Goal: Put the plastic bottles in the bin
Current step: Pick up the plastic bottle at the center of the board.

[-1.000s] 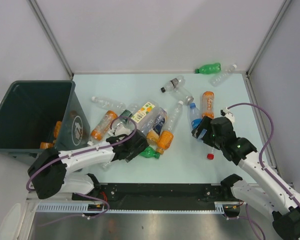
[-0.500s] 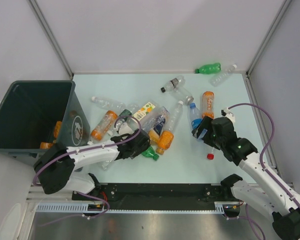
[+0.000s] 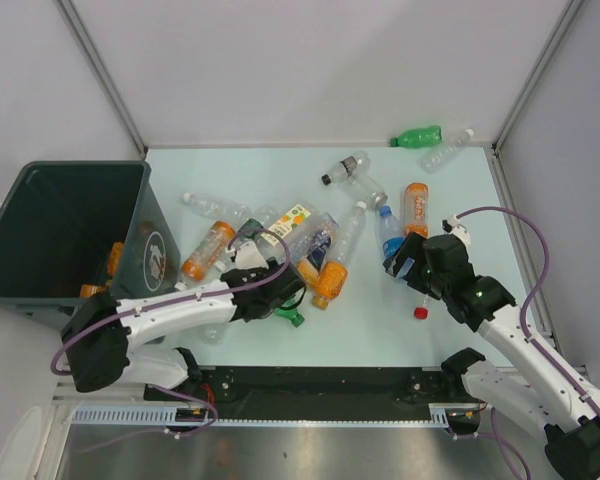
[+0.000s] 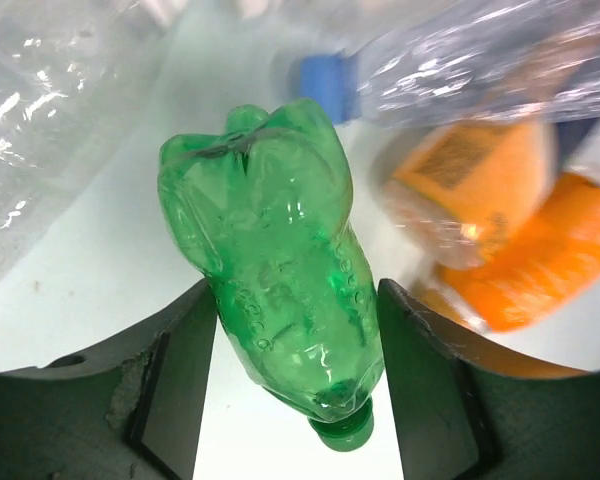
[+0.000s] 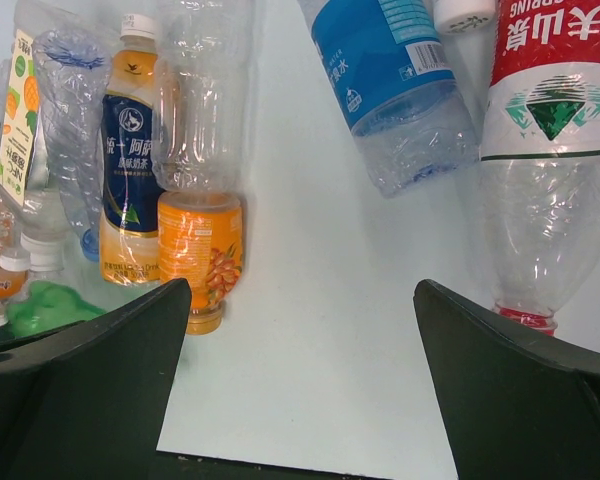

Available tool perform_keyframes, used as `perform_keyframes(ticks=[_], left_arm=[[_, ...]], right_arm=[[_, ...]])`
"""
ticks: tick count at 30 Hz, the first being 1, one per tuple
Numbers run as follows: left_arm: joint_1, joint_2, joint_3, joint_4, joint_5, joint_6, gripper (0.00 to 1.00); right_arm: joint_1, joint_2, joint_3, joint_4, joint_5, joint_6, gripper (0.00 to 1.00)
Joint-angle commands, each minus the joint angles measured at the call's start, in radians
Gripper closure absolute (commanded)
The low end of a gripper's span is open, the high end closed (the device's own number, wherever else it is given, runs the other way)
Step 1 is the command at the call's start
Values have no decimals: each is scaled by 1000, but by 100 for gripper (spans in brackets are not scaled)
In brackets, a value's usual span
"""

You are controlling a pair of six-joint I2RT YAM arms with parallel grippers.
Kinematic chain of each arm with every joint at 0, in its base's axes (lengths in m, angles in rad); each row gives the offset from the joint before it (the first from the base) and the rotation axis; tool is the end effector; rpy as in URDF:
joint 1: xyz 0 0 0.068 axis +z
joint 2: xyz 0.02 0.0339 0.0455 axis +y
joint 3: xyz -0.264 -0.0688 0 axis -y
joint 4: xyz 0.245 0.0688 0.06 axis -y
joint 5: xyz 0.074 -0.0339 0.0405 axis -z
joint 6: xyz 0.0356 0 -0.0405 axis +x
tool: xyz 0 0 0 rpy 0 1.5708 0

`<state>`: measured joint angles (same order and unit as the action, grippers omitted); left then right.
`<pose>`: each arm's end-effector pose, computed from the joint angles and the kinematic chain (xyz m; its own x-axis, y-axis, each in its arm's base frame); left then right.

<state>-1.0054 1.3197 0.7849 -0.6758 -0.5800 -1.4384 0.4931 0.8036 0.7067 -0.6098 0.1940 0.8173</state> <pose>0.1410 -0.1857 0.1989 -0.6637 -0.5016 -0.5549 -0.4174 0.8640 -0.2817 0.1523 0.0741 0.2688 -0.6359 0.4707 -0.6116 0.1877 0.8630 0.4690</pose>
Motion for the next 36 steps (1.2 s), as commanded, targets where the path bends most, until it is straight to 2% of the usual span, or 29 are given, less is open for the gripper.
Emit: perform_keyframes(ticks=[1, 6, 14, 20, 27, 31, 36], left_arm=[[-39, -74, 138, -129, -181, 61, 58], [-39, -120, 244, -151, -263, 278, 59], [-21, -142, 497, -300, -504, 545, 57], [73, -175, 626, -248, -558, 792, 55], [203, -209, 750, -130, -557, 1033, 53], [238, -211, 833, -87, -616, 1151, 52], [297, -246, 860, 23, -693, 1305, 51]], right_arm=[[-5, -15, 0, 1, -1, 8, 0], [-5, -21, -1, -2, 1, 6, 0], [-7, -26, -1, 1, -10, 14, 0], [-7, -32, -1, 1, -13, 19, 0], [-7, -27, -1, 4, -16, 25, 0], [-7, -27, 0, 4, -13, 25, 0], [-7, -24, -1, 4, -8, 25, 0]])
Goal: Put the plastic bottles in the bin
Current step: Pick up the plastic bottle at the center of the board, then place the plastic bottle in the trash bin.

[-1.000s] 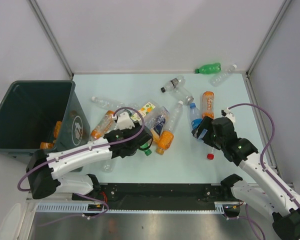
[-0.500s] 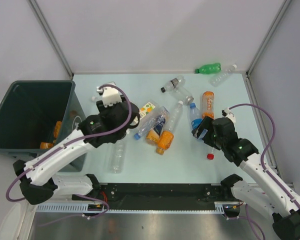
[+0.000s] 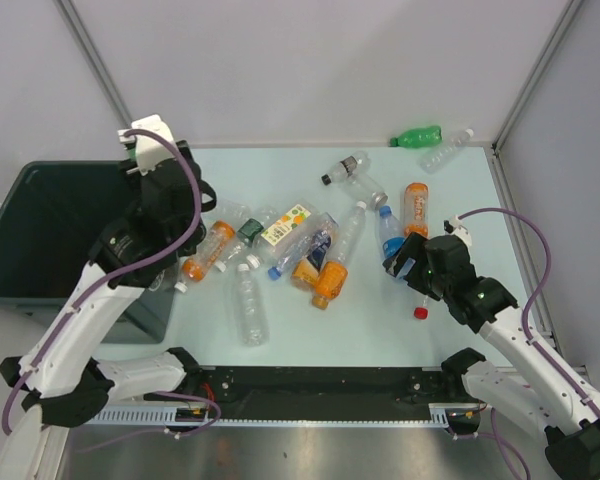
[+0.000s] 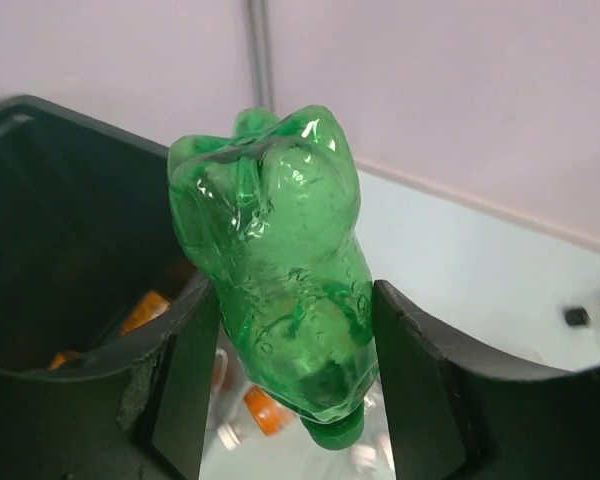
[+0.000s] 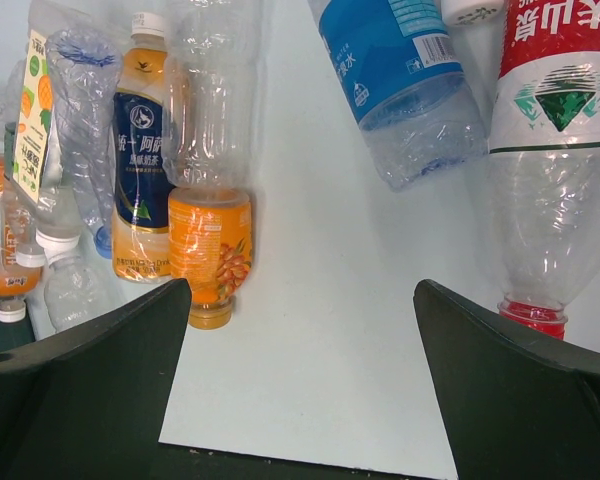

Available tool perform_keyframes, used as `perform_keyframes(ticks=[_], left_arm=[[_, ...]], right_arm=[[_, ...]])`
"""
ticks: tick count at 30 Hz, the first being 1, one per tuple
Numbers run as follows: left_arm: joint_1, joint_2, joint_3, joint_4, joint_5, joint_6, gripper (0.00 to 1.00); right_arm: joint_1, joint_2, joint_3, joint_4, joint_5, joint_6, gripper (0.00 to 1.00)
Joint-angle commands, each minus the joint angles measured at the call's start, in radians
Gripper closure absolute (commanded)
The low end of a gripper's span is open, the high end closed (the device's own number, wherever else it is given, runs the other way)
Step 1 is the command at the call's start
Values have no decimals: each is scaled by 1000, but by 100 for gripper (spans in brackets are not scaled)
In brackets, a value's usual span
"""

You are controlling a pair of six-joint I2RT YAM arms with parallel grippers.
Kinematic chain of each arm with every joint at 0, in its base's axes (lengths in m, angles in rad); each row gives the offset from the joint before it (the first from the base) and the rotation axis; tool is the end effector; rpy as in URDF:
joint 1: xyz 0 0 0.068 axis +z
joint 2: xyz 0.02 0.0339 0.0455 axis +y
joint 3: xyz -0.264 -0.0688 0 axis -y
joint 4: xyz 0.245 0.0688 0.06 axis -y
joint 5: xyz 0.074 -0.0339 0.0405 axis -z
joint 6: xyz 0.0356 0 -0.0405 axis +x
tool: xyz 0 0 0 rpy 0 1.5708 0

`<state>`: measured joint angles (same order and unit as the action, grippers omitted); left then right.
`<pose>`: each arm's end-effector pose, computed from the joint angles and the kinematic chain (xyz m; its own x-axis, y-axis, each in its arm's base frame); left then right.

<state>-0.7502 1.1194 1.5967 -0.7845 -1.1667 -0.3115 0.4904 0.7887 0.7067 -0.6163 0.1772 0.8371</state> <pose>0.1531 -0.0979 0.4903 -0.0962 -0.0750 -0.9925 -0.4229 0.9058 -0.0275 0.1499 0.0729 0.2704 -0.6356 0.4894 -0.5971 0.1905 0.8489 0.4930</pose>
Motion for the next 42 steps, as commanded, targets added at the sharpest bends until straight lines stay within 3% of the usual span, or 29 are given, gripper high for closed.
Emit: perform_keyframes(ticks=[1, 3, 5, 8, 10, 16, 20, 22, 26, 27, 30, 34, 42], left_arm=[[49, -67, 40, 164, -122, 236, 51], [74, -87, 28, 227, -188, 308, 50], [90, -121, 5, 370, -270, 470, 49], [127, -185, -110, 823, -315, 841, 47], [149, -214, -144, 912, -315, 931, 46], [225, -213, -153, 750, -317, 849, 44], [253, -219, -190, 729, -317, 824, 39], [267, -213, -202, 702, -315, 806, 34], [301, -190, -208, 590, -306, 727, 2], [304, -187, -205, 562, -298, 685, 0], [319, -165, -175, 434, -265, 561, 0], [356, -115, -29, 36, -79, 258, 0], [374, -37, 25, -31, 203, 183, 0]], right_arm=[[-3, -8, -1, 13, 7, 5, 0], [-6, -3, -1, 18, 2, 7, 0], [-6, -2, 0, 23, 1, 5, 0], [-7, 9, -1, 36, -7, 2, 0], [-7, 18, -1, 47, -19, 2, 0], [-7, 29, 0, 66, -36, 4, 0], [-10, 23, 0, 63, -42, 2, 0], [-13, 18, -1, 56, -41, 2, 0], [-18, 17, -1, 49, -39, -1, 0], [-18, 17, 0, 49, -41, -1, 0], [-19, 18, -1, 47, -39, 0, 0], [-19, 18, -1, 44, -39, 0, 0], [-23, 15, -1, 32, -33, -1, 0]])
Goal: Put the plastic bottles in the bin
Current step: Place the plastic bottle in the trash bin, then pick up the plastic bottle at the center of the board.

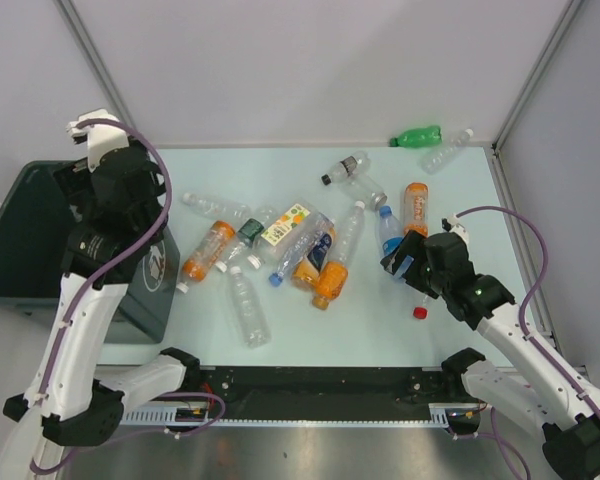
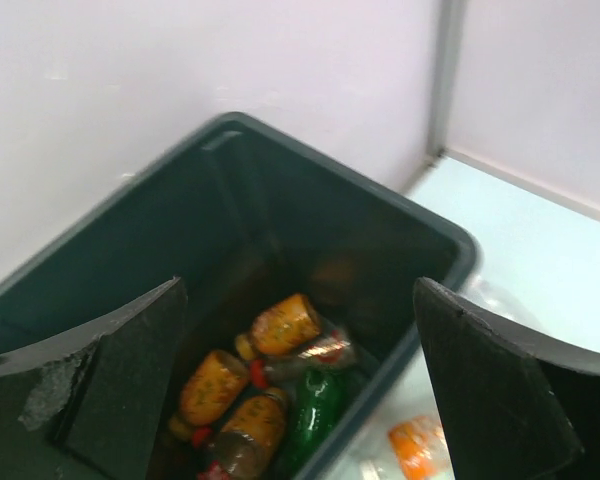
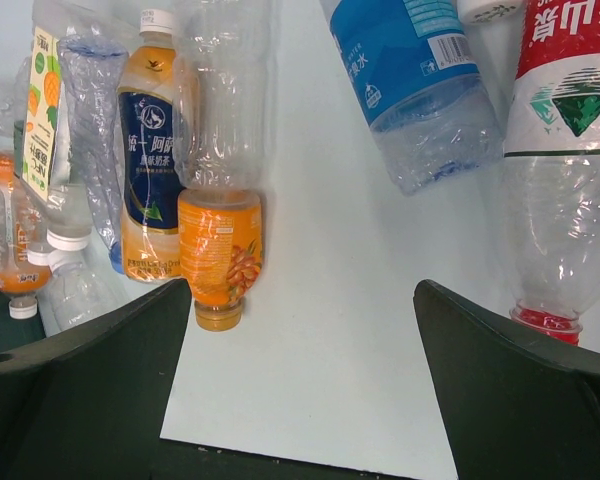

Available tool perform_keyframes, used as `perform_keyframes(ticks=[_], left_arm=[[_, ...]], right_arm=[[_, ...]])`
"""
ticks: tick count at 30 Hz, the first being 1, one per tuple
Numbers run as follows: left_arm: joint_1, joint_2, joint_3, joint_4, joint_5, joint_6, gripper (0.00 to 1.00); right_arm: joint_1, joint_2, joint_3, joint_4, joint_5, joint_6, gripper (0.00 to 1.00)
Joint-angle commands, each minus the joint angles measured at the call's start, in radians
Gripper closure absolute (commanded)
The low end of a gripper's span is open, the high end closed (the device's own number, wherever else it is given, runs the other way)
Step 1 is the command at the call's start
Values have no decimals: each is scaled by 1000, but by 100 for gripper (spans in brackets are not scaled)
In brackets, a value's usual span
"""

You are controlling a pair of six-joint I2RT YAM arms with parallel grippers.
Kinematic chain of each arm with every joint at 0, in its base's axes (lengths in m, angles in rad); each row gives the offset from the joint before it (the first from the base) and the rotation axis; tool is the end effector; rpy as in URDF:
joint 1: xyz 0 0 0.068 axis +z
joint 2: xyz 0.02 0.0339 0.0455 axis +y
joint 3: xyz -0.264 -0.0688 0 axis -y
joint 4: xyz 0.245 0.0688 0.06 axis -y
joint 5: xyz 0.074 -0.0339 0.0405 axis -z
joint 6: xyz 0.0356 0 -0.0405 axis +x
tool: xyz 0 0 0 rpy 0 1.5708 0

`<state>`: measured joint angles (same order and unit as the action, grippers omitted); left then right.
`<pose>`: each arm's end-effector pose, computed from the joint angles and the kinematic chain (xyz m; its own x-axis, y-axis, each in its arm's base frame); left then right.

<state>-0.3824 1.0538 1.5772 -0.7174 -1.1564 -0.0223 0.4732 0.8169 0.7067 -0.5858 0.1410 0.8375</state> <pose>0.1591 -0.0289 0.5004 -0.1636 0.0561 -0.9849 -0.6869 0.7101 0.1545 0.1565 0.0745 0.2686 -0.6459 0.4957 -0.5806 0.1863 0.8399 0.5099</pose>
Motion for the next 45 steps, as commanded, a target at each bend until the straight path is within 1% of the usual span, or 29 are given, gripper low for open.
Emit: perform_keyframes(ticks=[1, 5, 6, 7, 9, 10, 13, 15, 18, 19, 20, 22, 26, 27, 31, 37, 41, 45], left_arm=[[8, 32, 44, -108, 216, -110, 0], [7, 28, 41, -122, 332, -123, 0], [7, 20, 41, -125, 375, -120, 0], [5, 14, 38, -125, 455, -116, 0], [7, -7, 20, -114, 542, -113, 0], [5, -17, 9, -106, 629, -113, 0], [4, -38, -37, -88, 752, -137, 0], [-6, -38, -71, -91, 791, -162, 0], [-68, -20, -118, -103, 778, -186, 0], [-123, -12, -134, -105, 764, -191, 0], [-151, -9, -163, -105, 733, -209, 0], [-209, -12, -201, -97, 741, -234, 0], [-274, -34, -328, -73, 748, -312, 0], [-280, -34, -345, -76, 735, -330, 0], [-306, -49, -433, -82, 764, -402, 0], [-319, -112, -620, -91, 787, -557, 0], [-317, -150, -741, -57, 813, -648, 0], [-317, -179, -844, -19, 836, -688, 0]], right_arm=[[-4, -13, -1, 1, 3, -2, 0], [-4, -15, 0, 0, 5, 0, 0], [-5, -13, 0, 0, 3, 0, 0], [-5, -10, -1, 0, 3, -1, 0], [-5, -7, -1, 1, 2, -2, 0], [-4, -5, -1, 1, 3, -2, 0], [-5, -1, -1, 3, -4, -5, 0], [-5, -1, -1, 0, -7, -5, 0], [-4, -2, -1, -5, -7, -8, 0], [-4, -5, 0, -8, -7, -8, 0], [-5, -8, 0, -9, -7, -6, 0], [-4, -13, -1, -12, -9, -6, 0], [-4, -24, 0, -28, -8, -11, 0], [-2, -27, 0, -32, -7, -14, 0], [-2, -30, 0, -57, -14, -21, 0], [-1, -48, -1, -109, -32, -14, 0], [1, -85, -1, -143, -30, -3, 0], [5, -130, -1, -180, -38, 8, 0]])
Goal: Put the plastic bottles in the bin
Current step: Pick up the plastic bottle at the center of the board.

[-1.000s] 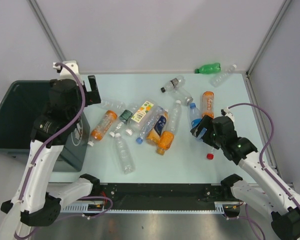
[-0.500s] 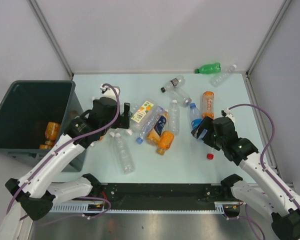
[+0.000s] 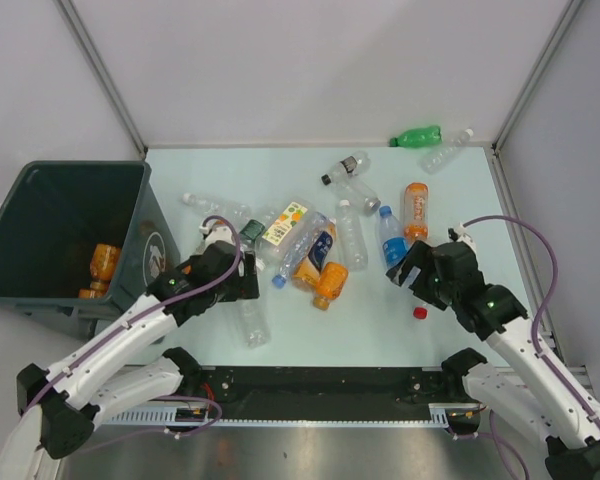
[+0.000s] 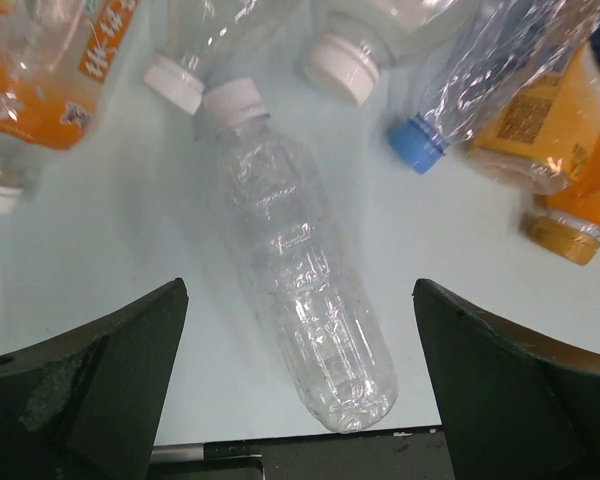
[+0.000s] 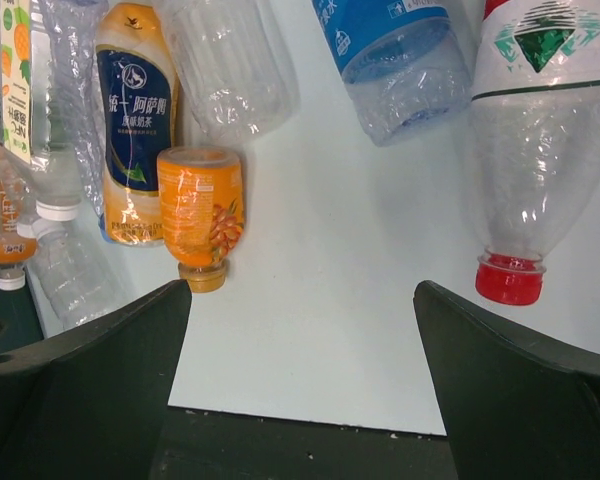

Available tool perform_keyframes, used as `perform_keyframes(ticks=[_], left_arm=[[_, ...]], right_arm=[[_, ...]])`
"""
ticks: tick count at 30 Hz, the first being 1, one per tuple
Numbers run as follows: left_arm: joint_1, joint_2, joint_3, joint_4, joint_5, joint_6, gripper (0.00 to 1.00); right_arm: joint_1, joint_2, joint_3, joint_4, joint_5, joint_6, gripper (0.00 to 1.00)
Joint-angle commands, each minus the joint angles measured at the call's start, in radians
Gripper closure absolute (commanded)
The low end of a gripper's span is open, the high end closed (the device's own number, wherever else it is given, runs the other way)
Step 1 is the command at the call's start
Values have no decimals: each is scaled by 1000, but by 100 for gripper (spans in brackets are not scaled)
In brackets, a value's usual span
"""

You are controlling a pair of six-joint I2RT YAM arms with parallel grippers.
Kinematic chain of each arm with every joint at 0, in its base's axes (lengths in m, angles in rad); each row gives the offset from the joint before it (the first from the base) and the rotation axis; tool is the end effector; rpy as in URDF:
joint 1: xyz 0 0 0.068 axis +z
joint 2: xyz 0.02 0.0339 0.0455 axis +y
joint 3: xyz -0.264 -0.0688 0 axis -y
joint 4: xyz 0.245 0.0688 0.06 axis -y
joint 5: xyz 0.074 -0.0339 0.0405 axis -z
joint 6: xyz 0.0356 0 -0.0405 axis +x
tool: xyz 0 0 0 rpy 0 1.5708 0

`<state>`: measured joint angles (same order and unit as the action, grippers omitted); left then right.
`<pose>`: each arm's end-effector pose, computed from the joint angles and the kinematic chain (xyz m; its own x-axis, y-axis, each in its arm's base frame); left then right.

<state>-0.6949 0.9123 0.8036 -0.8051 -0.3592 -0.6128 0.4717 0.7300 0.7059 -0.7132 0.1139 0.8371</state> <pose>0.1417 -0.1018 0.2704 -0.7475 -0.0779 -0.6597 0.0056 0.9923 -0.1236 0.1360 0.0648 0.2701 -0.6807 0.4811 -0.5525 0.1927 0.8451 0.4986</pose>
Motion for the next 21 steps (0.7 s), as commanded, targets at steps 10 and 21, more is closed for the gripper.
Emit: perform_keyframes(ticks=[10, 21], left_arm=[[-6, -6, -207, 178, 88, -163, 0], [-6, 39, -303, 302, 157, -169, 4]], right_arm=[[7, -70, -3, -92, -40, 2, 0], [7, -164, -3, -143, -28, 33, 0]])
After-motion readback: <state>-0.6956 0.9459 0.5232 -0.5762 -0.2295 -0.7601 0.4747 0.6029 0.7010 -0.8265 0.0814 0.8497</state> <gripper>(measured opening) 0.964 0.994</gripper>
